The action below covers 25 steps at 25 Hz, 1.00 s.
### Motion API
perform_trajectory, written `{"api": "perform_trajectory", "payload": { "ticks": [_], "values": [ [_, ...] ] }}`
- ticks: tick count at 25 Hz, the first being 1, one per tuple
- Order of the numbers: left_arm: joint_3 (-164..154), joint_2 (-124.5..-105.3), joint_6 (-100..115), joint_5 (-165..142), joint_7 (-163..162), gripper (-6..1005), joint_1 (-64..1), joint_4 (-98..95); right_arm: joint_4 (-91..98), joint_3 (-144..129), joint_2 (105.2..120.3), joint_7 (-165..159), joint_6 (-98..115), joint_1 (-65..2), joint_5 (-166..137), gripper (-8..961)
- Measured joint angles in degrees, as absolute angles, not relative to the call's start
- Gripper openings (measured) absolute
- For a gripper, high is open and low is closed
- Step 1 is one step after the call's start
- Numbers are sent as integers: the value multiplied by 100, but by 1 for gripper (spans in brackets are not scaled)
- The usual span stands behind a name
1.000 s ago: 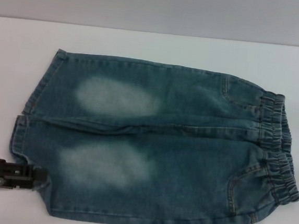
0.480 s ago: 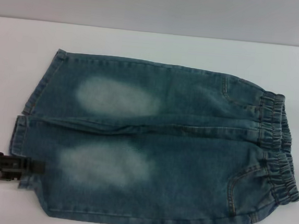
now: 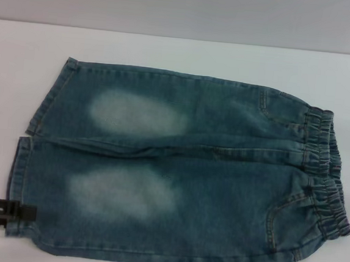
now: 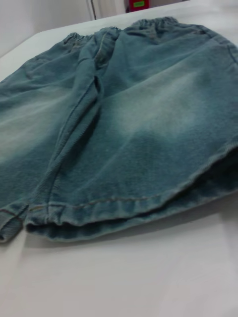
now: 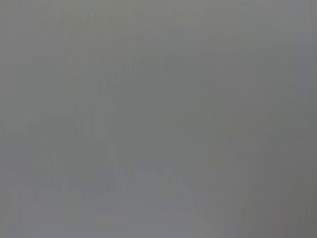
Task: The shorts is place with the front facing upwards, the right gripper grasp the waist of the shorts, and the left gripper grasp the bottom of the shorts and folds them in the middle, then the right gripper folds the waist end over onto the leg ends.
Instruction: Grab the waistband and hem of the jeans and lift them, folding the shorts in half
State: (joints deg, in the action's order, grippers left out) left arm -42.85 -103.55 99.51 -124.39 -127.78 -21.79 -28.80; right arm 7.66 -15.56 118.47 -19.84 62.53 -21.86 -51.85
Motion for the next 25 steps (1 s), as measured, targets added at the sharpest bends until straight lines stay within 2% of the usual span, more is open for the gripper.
{"api": "perform_trajectory", "payload": {
  "ticks": [15, 19, 25],
  "values": [
    [-4332, -10422, 9960, -12525, -12712, 722, -2162, -2885, 765, -1555, 11847, -2002, 6258, -2187, -5185, 683],
    [-4330, -10427, 9880, -12525, -12707, 516, -2154, -2898, 765, -1555, 11847, -2003, 6258, -2173, -5186, 683],
    [-4306, -10461, 9833, -12525, -12702, 291, -2143, -2935, 765, -1556, 11847, -2017, 6267, -2134, -5185, 683]
  ]
}}
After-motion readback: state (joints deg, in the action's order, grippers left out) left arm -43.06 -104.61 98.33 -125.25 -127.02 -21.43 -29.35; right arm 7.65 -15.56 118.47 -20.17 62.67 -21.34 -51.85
